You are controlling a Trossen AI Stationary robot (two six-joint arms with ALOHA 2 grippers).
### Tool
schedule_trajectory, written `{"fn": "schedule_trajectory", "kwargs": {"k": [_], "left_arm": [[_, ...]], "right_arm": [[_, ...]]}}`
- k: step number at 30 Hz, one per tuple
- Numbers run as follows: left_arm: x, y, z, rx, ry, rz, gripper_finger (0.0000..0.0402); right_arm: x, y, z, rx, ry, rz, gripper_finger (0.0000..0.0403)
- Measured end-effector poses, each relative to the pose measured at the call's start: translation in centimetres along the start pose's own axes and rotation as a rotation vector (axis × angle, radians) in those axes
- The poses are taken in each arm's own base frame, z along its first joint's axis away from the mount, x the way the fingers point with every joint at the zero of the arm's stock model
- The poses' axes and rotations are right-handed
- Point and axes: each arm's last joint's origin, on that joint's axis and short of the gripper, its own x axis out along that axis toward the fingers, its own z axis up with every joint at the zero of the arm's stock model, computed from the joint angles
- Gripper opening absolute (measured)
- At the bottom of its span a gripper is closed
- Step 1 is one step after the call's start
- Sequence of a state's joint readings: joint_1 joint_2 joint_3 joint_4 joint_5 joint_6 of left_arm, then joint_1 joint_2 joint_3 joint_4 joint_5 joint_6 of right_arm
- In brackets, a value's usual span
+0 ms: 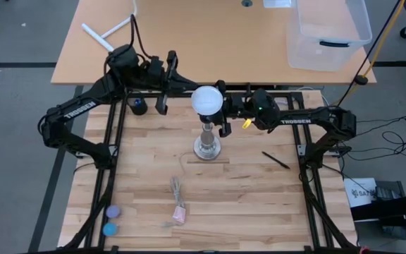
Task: Screw lightbulb
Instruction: Insert the lightbulb into the lamp
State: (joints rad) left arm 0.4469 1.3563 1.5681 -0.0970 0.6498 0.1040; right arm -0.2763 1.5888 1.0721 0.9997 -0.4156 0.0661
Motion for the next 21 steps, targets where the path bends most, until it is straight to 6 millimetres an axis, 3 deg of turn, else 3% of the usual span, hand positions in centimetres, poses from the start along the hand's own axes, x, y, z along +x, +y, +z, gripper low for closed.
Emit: {"fn": "schedule_trajectory", "kwargs": {"k": [10,21], "left_arm": [[0.0,-0.9,1.8,0.011,-0.020,-0.031,0.0000],[1.4,-0.8,0.3,-0.019,0.033,-0.074,0.0000]], "right_arm": [[-0.2,-0.6,-0.3,0.001,-0.012,-0.009,0.0148],[-0.2,-0.6,-0.4,0.018,0.010,-0.011,0.0148]]}}
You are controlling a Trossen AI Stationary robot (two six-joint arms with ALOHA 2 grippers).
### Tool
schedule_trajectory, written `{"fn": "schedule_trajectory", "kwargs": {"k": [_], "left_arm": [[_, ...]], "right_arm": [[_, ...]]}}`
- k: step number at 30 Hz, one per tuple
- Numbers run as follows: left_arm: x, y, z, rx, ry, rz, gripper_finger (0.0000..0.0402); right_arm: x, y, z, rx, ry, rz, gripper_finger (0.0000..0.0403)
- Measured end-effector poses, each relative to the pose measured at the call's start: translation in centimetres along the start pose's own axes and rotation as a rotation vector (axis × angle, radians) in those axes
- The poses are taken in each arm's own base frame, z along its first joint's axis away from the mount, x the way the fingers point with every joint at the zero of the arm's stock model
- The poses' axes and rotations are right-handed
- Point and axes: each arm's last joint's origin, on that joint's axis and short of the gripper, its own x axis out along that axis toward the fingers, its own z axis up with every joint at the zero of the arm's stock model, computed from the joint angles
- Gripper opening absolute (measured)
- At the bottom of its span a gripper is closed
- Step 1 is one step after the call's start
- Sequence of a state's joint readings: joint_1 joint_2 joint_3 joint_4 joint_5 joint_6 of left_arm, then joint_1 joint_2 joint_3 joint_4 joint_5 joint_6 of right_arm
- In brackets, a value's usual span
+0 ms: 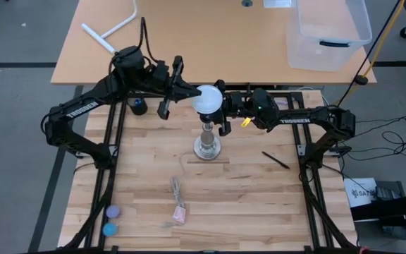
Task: Screw lightbulb
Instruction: Insert the lightbulb into the lamp
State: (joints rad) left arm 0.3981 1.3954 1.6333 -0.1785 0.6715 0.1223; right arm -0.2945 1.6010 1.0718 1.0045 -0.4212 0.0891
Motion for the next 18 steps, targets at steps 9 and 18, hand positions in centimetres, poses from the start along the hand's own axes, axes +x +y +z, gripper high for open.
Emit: {"fn": "schedule_trajectory", "kwargs": {"k": [9,18], "left_arm": [[0.1,0.1,-0.3,0.009,0.011,-0.006,0.0000],[1.1,0.9,-1.5,-0.016,0.060,0.054,0.0000]], "right_arm": [[0.0,-0.1,-0.4,0.007,0.035,-0.004,0.0148],[0.0,-0.1,-0.4,0.005,0.042,-0.004,0.0146]]}}
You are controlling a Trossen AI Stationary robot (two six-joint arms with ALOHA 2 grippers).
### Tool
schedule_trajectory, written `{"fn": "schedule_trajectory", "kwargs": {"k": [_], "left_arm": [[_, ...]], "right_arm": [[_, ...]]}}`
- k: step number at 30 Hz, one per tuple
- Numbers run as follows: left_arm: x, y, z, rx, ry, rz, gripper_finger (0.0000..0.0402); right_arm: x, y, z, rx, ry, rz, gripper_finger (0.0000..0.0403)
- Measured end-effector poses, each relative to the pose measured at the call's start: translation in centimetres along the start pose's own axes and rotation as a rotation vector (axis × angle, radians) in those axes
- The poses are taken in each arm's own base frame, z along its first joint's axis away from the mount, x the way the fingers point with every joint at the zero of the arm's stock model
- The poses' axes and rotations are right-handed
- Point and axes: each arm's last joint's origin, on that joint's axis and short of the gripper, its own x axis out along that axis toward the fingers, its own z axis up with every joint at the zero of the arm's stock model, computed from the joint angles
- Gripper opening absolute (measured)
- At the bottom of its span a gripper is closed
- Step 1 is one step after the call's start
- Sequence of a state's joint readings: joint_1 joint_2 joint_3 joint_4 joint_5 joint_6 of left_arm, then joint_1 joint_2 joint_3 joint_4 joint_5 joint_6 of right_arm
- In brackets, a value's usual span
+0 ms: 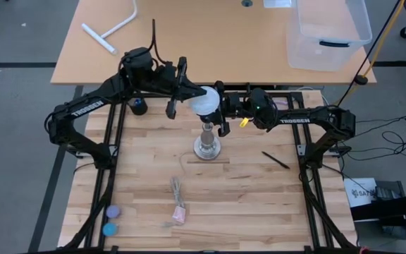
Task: Screw lightbulb
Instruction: Insert the lightbulb into the lamp
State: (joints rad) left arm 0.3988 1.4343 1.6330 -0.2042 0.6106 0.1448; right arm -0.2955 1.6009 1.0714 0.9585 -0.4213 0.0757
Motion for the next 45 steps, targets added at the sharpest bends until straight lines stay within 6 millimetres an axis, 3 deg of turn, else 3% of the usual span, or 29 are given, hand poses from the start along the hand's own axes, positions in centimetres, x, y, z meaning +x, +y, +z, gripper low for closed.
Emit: {"fn": "schedule_trajectory", "kwargs": {"k": [30,38,45], "left_arm": [[1.5,-0.3,-1.1,0.031,0.082,0.070,0.0000],[0.9,-1.1,0.0,0.109,0.082,0.107,0.0001],[0.6,-1.9,0.9,0.163,0.168,0.188,0.0048]], "right_arm": [[0.0,0.0,0.0,0.003,-0.009,-0.002,0.0146],[0.0,0.0,0.1,0.002,-0.011,-0.003,0.0146],[0.0,0.0,0.1,-0.004,-0.012,-0.006,0.0146]]}}
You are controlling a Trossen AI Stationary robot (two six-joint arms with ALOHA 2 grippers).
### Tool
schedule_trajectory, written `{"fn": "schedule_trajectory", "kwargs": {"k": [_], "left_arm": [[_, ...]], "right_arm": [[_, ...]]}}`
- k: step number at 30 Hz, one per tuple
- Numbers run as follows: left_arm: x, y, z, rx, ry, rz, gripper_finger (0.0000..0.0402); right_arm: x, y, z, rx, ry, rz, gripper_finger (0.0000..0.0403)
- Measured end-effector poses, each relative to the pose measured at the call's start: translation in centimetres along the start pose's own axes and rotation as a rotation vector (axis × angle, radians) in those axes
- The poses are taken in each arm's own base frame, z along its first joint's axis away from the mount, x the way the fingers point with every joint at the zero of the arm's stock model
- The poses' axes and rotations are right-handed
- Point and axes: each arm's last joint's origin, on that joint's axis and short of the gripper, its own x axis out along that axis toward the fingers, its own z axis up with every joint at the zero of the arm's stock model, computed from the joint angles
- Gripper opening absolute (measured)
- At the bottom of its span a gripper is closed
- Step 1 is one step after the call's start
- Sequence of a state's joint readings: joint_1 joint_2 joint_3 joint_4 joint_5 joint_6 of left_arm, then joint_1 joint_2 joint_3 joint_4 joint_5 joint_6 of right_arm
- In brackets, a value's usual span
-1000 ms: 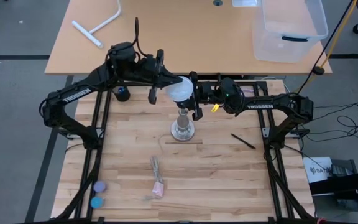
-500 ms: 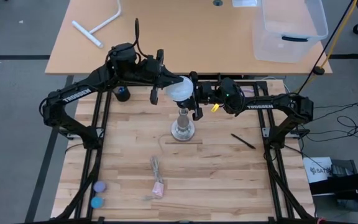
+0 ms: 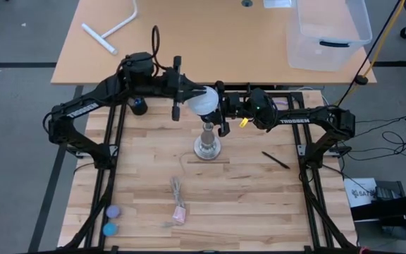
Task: Screw lightbulb
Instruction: Insert the lightbulb into the lamp
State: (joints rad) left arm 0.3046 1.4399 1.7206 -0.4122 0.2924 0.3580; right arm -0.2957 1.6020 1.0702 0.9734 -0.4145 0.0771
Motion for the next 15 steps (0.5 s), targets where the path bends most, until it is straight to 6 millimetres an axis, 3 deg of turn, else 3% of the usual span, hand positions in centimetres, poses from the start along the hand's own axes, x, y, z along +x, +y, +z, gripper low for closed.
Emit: {"fn": "schedule_trajectory", "kwargs": {"k": [15], "left_arm": [[-1.3,-0.9,1.3,0.036,-0.037,0.005,0.0057]], "right_arm": [[0.0,0.0,0.1,-0.014,-0.006,0.004,0.0146]]}}
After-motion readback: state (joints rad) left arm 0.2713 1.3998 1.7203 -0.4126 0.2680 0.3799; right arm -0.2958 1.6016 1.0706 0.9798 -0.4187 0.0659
